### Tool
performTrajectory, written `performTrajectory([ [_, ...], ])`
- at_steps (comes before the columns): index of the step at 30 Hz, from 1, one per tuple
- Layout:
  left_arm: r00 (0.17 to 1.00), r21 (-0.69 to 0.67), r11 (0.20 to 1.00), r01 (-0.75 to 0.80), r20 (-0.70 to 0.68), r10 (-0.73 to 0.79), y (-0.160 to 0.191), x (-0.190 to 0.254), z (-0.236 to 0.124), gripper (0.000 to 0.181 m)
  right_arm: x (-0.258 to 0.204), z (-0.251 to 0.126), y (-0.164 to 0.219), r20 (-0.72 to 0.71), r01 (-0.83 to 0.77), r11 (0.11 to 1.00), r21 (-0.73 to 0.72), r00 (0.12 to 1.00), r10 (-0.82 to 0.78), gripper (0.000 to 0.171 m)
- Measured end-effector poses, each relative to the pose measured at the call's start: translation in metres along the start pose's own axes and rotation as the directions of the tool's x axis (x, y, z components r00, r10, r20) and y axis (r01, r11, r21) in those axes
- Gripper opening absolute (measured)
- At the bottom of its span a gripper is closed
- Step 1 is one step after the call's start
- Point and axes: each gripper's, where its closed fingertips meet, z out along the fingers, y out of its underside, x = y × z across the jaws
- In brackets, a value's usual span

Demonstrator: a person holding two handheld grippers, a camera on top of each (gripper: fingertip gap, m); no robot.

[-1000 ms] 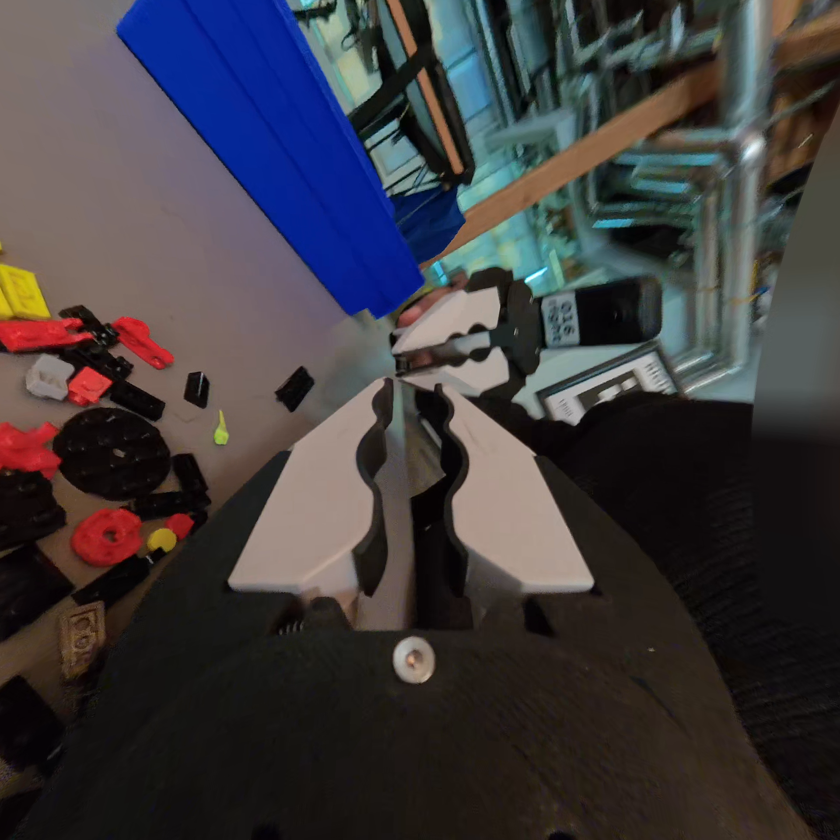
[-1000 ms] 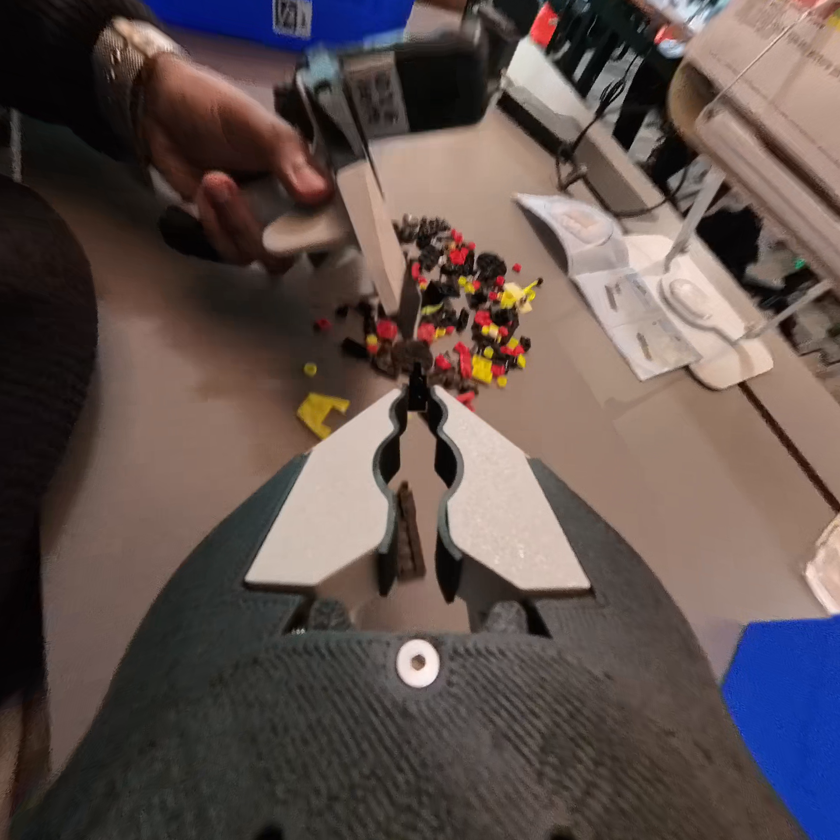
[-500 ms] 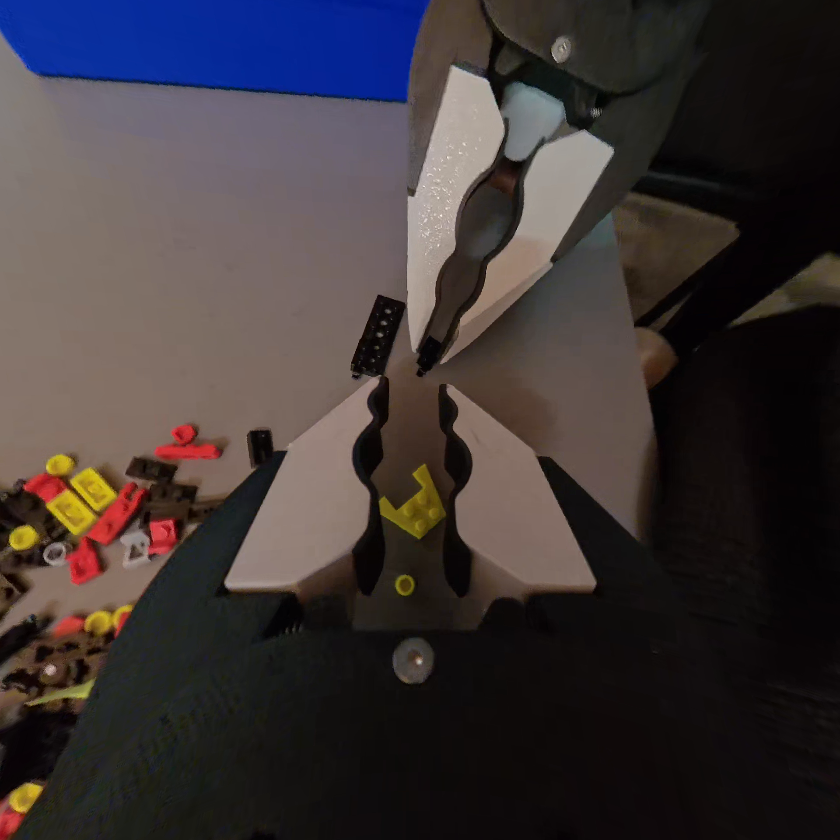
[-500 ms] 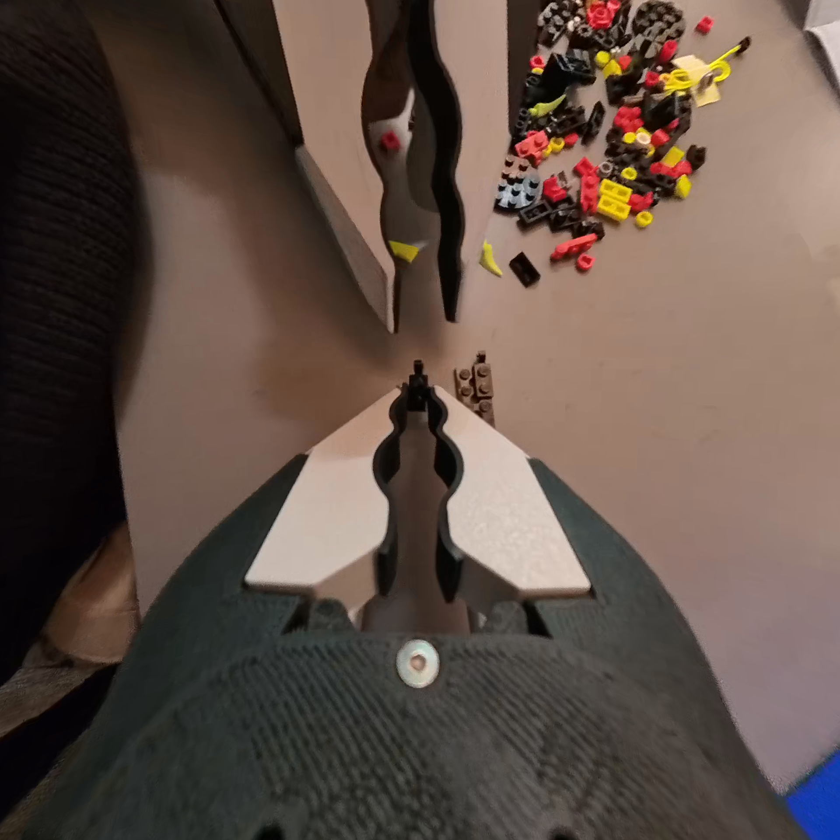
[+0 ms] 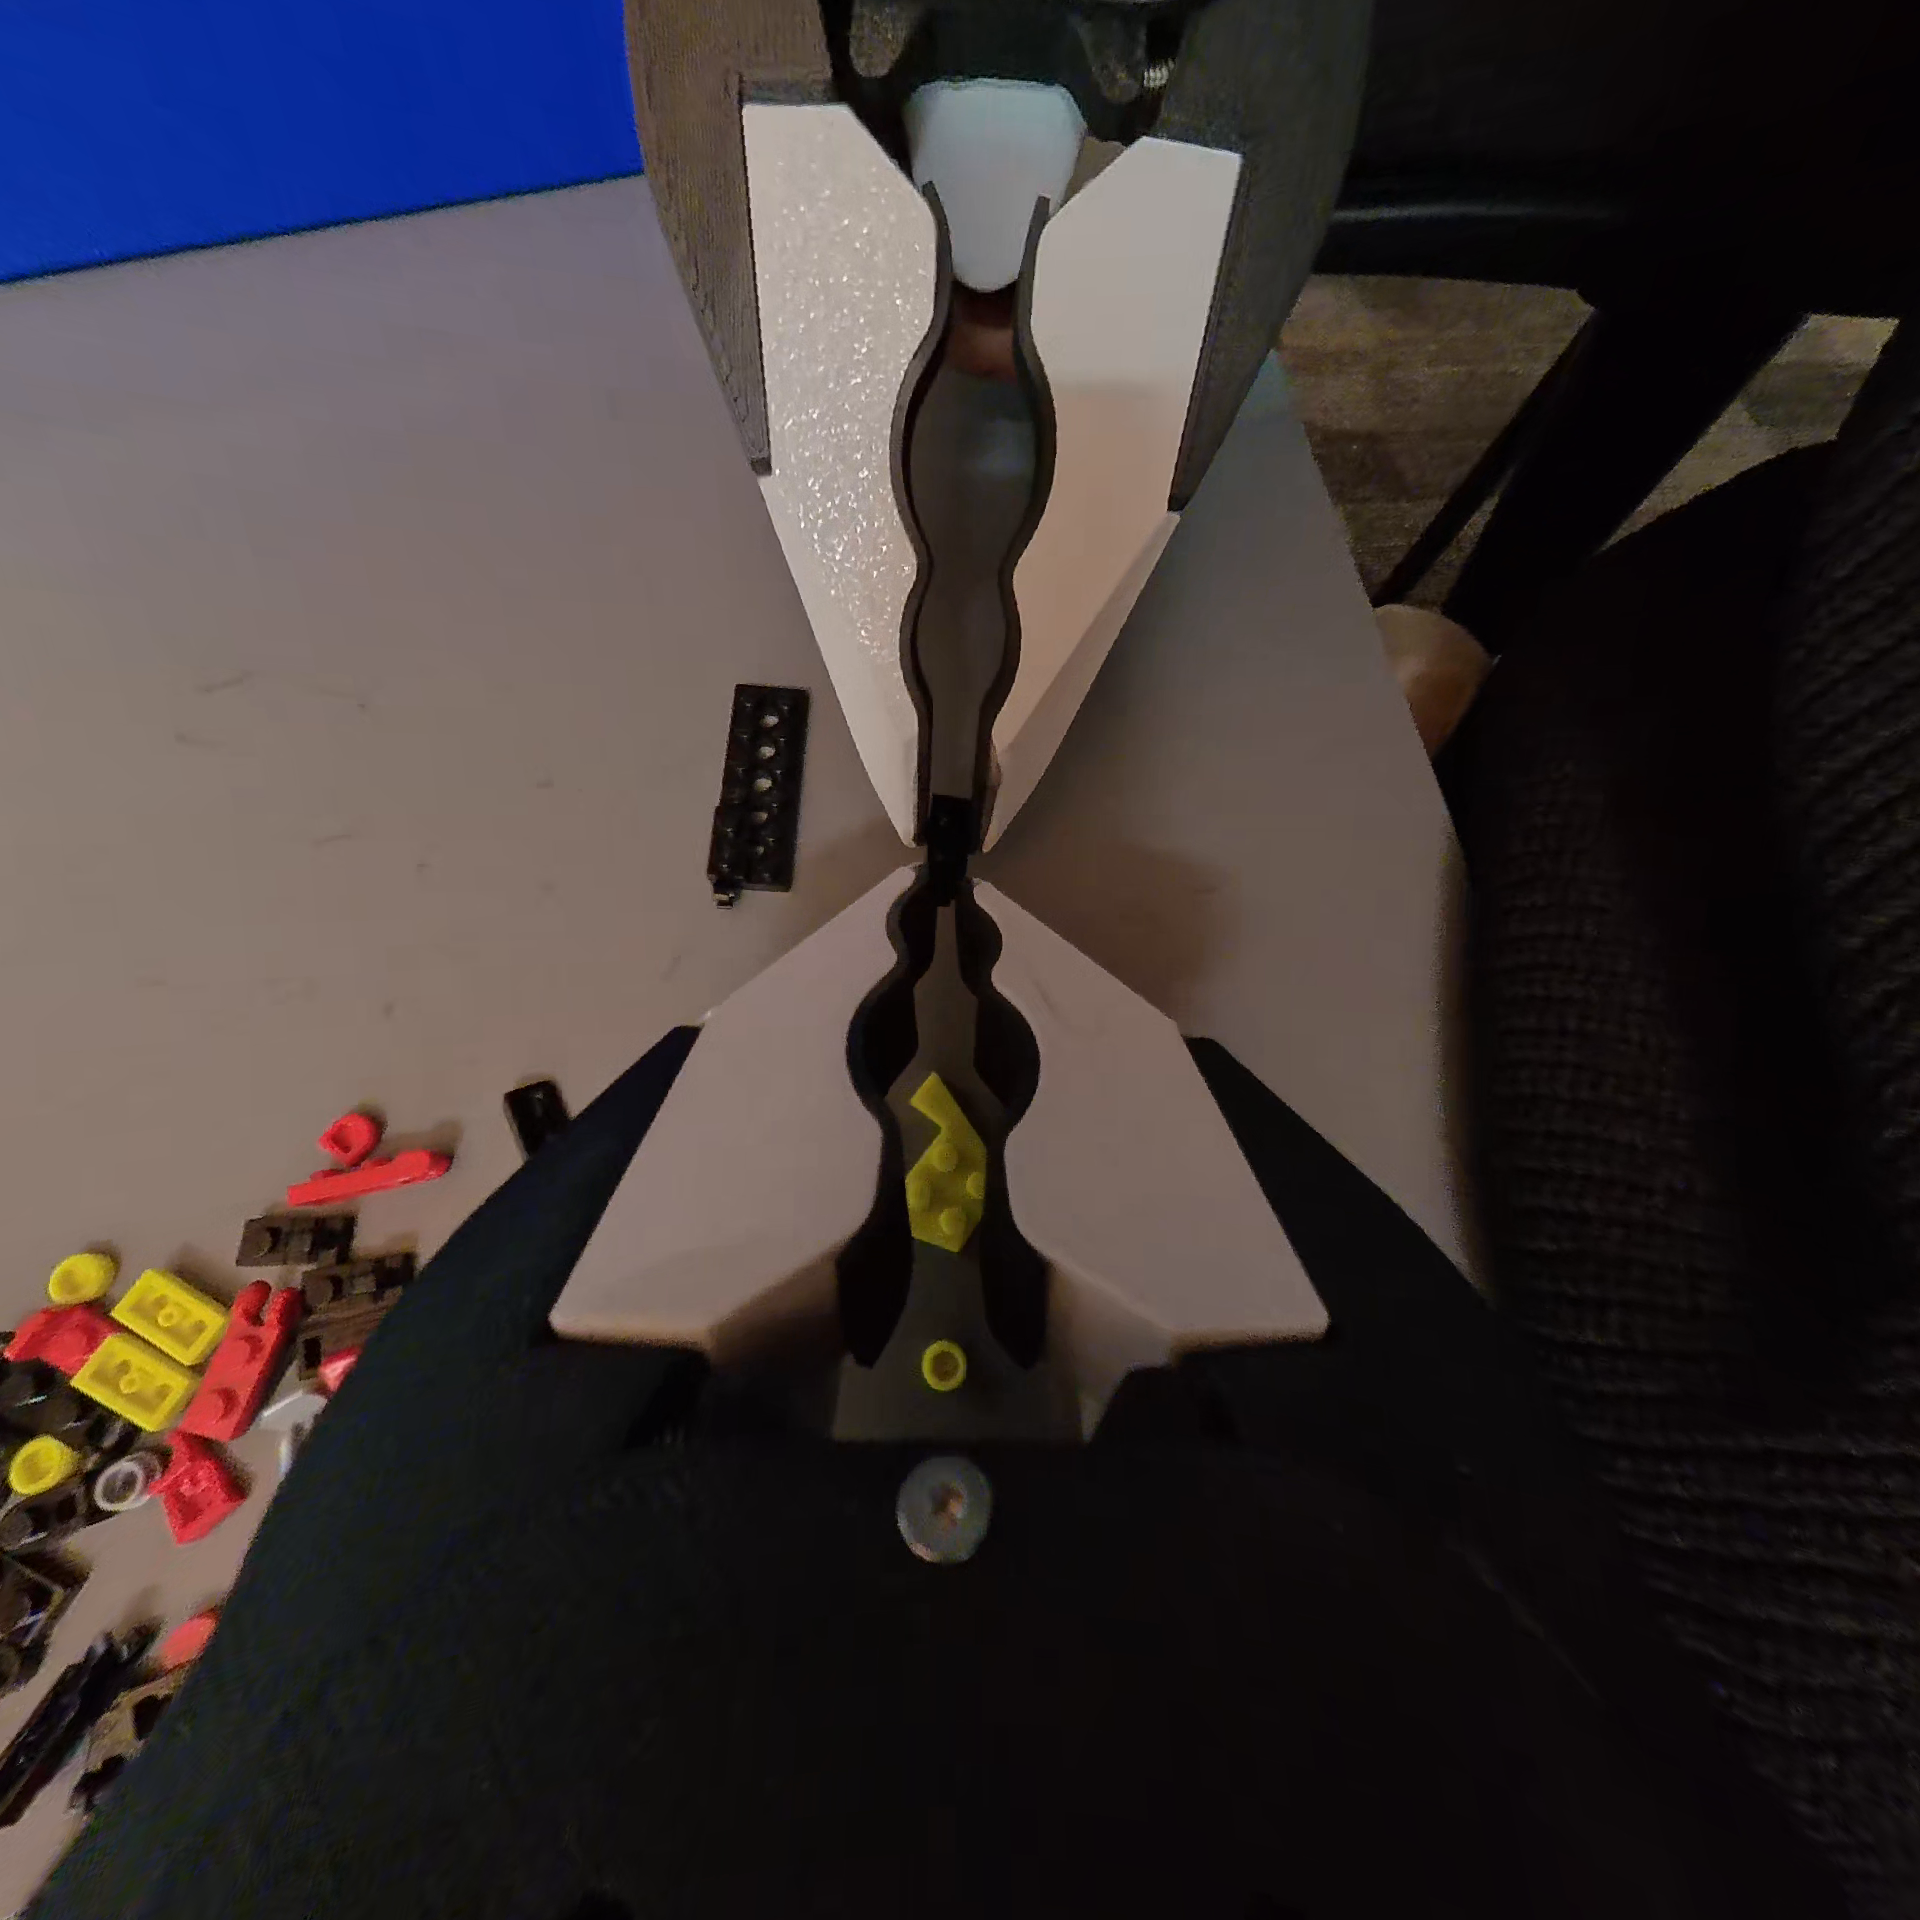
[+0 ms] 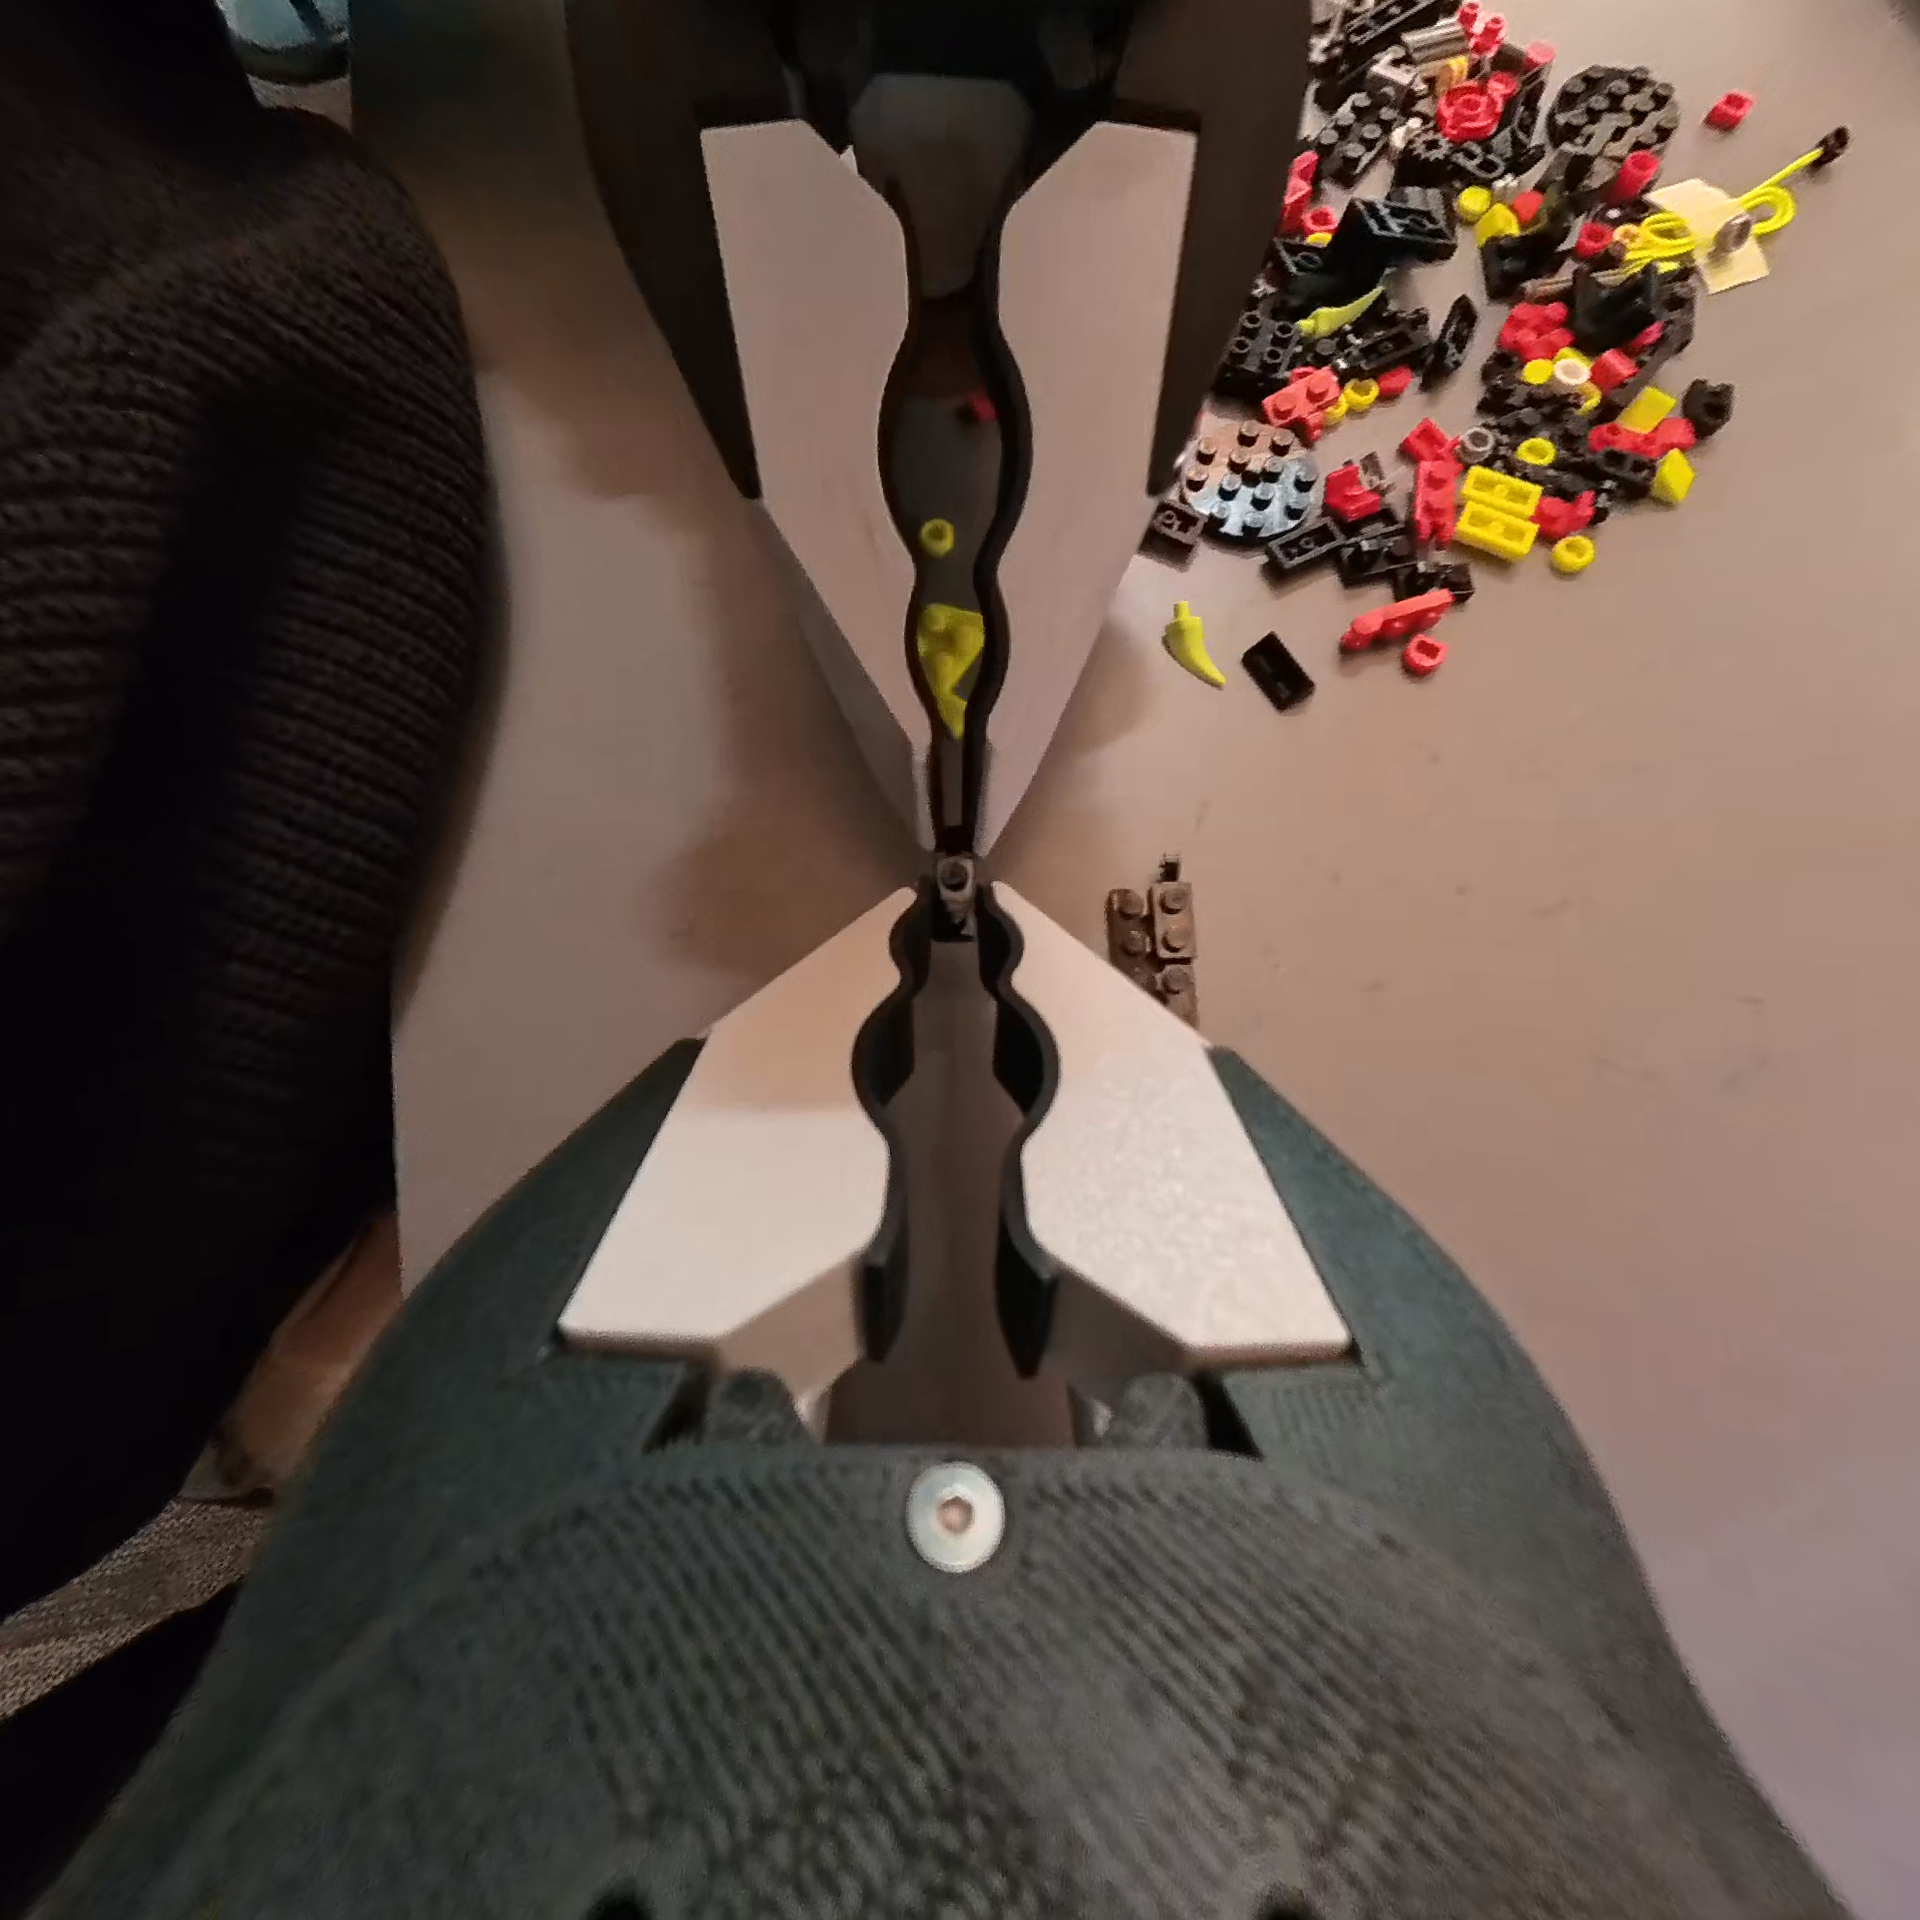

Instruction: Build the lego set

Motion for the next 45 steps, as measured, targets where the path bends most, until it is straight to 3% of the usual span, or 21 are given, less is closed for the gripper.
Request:
performTrajectory([
  [9, 0.991, 0.011, 0.998, 0.064, 0.116, -0.065, -0.001, -0.029, -0.003, 0.0, 0.03, -0.009, 0.002, -0.18, -0.006, 1.0, -0.004, 0.984, 0.005, 0.014],
  [13, 0.993, -0.013, 0.998, 0.056, 0.101, -0.054, -0.001, -0.031, 0.0, 0.0, 0.035, -0.01, 0.003, -0.22, 0.008, 1.0, -0.02, 0.975, -0.012, 0.009],
  [24, 0.996, -0.079, 0.995, 0.053, 0.073, -0.047, 0.003, -0.036, 0.007, 0.0, 0.035, -0.002, 0.003, -0.222, 0.012, 0.999, -0.041, 0.975, -0.021, 0.0],
  [45, 0.994, -0.082, 0.99, 0.112, 0.025, -0.11, 0.006, -0.038, 0.008, 0.001, 0.036, 0.004, 0.006, -0.202, -0.067, 0.997, -0.046, 0.978, 0.057, 0.0],
])
